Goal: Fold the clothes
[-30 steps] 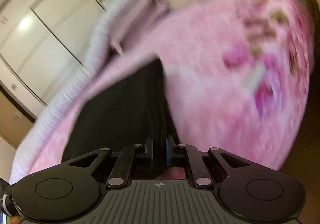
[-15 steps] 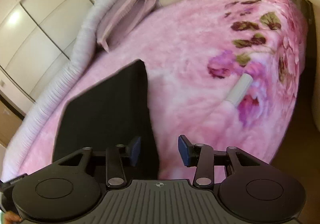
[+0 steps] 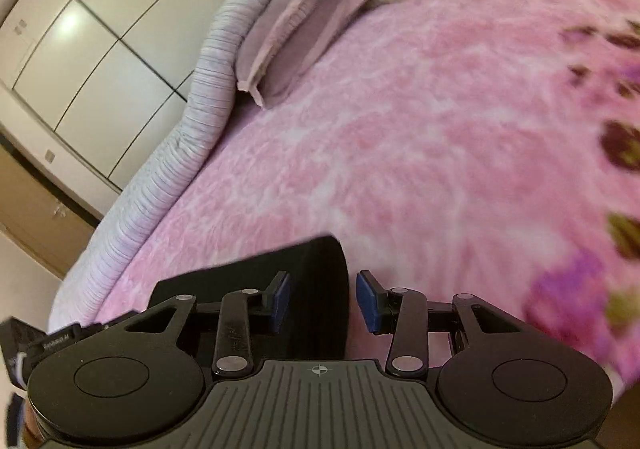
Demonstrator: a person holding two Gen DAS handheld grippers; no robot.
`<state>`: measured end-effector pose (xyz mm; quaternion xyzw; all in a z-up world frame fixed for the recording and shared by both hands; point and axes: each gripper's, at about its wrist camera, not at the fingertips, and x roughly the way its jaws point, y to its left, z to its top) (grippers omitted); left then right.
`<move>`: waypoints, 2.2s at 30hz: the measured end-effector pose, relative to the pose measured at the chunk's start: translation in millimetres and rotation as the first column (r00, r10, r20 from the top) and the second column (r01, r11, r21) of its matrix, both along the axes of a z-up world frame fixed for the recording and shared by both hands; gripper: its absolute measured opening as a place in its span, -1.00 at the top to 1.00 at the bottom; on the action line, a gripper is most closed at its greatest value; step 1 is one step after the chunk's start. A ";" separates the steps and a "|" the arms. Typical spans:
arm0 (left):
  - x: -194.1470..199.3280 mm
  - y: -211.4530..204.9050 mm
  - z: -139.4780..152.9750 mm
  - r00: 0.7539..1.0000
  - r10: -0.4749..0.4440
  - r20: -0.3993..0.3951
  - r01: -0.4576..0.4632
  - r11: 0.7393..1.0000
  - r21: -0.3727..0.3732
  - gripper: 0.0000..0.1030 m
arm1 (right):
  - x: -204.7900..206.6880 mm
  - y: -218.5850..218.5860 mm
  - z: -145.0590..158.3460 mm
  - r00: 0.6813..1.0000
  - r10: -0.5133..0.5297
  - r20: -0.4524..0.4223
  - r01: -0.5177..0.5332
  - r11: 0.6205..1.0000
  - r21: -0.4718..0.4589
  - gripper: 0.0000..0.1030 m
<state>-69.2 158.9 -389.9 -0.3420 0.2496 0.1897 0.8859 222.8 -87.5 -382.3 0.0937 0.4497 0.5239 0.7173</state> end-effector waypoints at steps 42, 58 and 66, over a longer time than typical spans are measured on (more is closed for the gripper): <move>-87.2 -134.4 5.1 0.973 0.124 -0.193 -0.096 0.984 0.147 0.85 | -216.1 -76.2 -2.3 0.892 -0.021 0.451 0.153 0.953 -0.260 0.21; -167.4 -234.9 54.3 0.921 0.214 -0.326 -0.127 0.955 0.267 0.37 | -305.0 -126.0 35.1 0.923 -0.052 0.382 0.195 0.917 -0.348 0.16; -189.8 -257.2 69.8 0.901 0.266 -0.344 -0.142 0.928 0.344 0.28 | -326.5 -138.1 49.6 0.899 -0.044 0.435 0.226 0.898 -0.377 0.06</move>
